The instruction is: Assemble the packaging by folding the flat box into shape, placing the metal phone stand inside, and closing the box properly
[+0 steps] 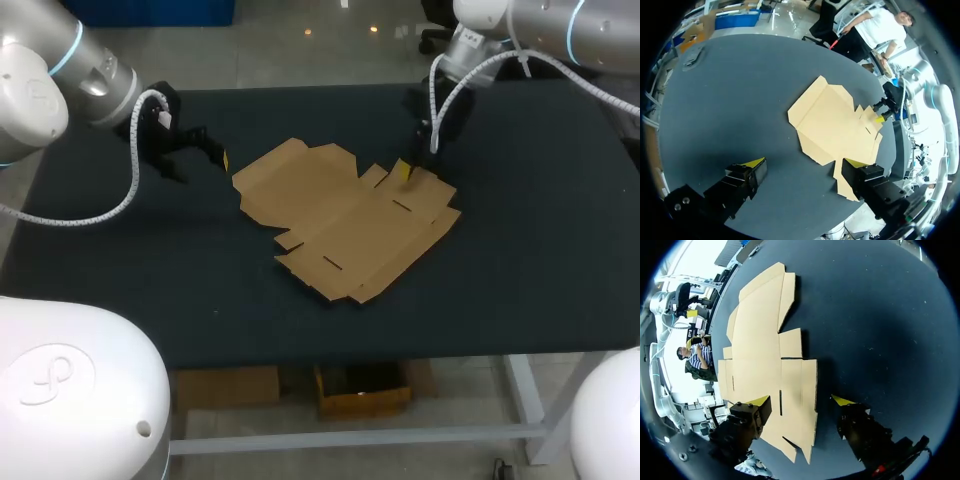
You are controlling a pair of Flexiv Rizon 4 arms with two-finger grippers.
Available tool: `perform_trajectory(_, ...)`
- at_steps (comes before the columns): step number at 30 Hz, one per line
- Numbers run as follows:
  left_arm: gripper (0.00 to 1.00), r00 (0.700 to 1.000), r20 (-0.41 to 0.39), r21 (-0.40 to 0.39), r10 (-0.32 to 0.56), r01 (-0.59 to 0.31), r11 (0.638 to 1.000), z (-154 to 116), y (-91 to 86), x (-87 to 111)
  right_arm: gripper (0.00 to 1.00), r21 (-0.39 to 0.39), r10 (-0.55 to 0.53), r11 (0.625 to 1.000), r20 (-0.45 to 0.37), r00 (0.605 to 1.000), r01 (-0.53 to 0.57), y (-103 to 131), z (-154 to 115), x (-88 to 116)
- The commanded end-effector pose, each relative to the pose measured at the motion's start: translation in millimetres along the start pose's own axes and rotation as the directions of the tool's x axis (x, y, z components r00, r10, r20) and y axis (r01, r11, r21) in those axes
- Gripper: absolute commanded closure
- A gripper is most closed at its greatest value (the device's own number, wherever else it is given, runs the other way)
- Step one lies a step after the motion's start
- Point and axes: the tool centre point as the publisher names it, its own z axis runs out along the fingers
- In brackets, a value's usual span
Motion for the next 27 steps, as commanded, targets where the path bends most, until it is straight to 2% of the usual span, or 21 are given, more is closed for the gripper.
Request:
perform_trajectory(1,0.0,1.0,0.003,-0.004,0.0,0.0,1.0,-0.5,-0.8,0.3,0.54,0.111,0.005,0.994,-0.025,1.0,-0.002,7.6,-0.6,-5.4)
perform_trajectory(4,0.0,1.0,0.003,-0.004,0.0,0.0,1.0,-0.5,-0.8,0.3,0.62,0.116,0.009,0.993,-0.027,1.0,-0.006,8.9,2.2,-5.0)
perform_trajectory(7,0.0,1.0,0.003,-0.004,0.0,0.0,1.0,-0.5,-0.8,0.3,0.77,0.118,0.017,0.993,-0.03,0.999,-0.013,9.3,4.8,-4.7)
perform_trajectory(9,0.0,1.0,0.003,-0.004,0.0,0.0,1.0,-0.5,-0.8,0.3,0.84,0.117,0.018,0.993,-0.032,0.999,-0.015,9.2,6.7,-4.4)
perform_trajectory(11,0.0,1.0,0.003,-0.004,0.0,0.0,1.0,-0.5,-0.8,0.3,1.0,0.114,0.022,0.993,-0.038,0.999,-0.017,8.8,8.9,-4.3)
perform_trajectory(17,0.0,1.0,0.003,-0.004,0.0,0.0,1.0,-0.5,-0.8,0.3,1.0,0.064,0.035,0.997,-0.046,0.998,-0.032,4.2,11.2,-1.2)
perform_trajectory(27,0.0,1.0,0.003,-0.004,0.0,0.0,1.0,-0.5,-0.8,0.3,1.0,-0.109,0.103,0.988,-0.033,0.994,-0.106,-13.6,2.1,11.4)
